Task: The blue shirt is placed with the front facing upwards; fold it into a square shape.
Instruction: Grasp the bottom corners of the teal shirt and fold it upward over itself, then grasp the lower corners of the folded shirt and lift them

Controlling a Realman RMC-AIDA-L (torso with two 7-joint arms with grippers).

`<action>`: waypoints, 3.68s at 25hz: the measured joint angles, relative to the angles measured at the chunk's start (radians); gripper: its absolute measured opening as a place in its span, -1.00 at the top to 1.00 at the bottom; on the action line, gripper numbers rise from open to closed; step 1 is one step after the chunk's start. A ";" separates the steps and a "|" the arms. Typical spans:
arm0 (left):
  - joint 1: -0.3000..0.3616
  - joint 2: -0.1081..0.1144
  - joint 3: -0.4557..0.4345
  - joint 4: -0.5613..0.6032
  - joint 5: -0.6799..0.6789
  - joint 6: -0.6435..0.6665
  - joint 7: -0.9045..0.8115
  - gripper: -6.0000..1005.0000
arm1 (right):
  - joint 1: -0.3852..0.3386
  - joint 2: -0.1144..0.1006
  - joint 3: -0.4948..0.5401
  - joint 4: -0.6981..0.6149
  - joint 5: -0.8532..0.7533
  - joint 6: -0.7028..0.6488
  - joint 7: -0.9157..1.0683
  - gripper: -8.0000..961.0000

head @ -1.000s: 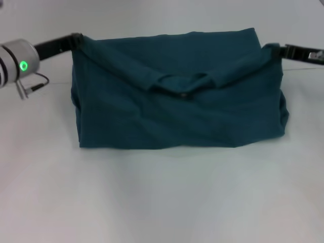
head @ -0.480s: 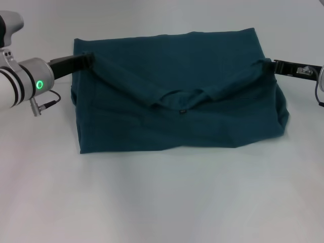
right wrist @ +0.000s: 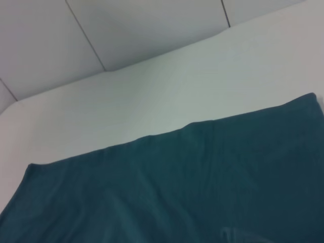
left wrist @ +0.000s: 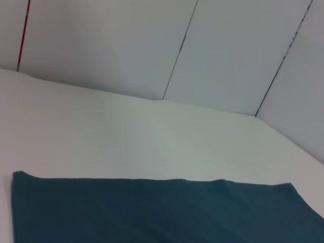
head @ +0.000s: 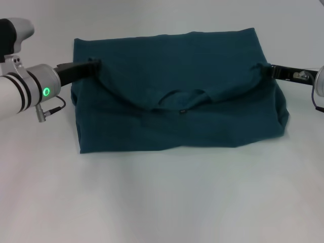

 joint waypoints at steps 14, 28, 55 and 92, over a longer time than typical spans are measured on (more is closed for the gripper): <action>-0.003 -0.019 0.001 0.044 0.001 -0.039 0.085 0.34 | -0.013 0.002 -0.043 -0.022 0.004 0.048 -0.005 -0.07; 0.039 -0.013 0.001 0.099 0.005 0.056 0.045 -0.60 | -0.068 -0.002 -0.044 -0.076 0.084 -0.049 -0.031 -0.24; 0.342 -0.012 0.284 0.334 0.031 0.461 -0.166 -0.64 | -0.254 -0.025 -0.116 -0.227 -0.031 -0.434 0.152 -0.21; 0.349 -0.021 0.316 0.325 0.065 0.424 -0.166 -0.64 | -0.219 0.025 -0.209 -0.184 0.049 -0.280 0.162 0.34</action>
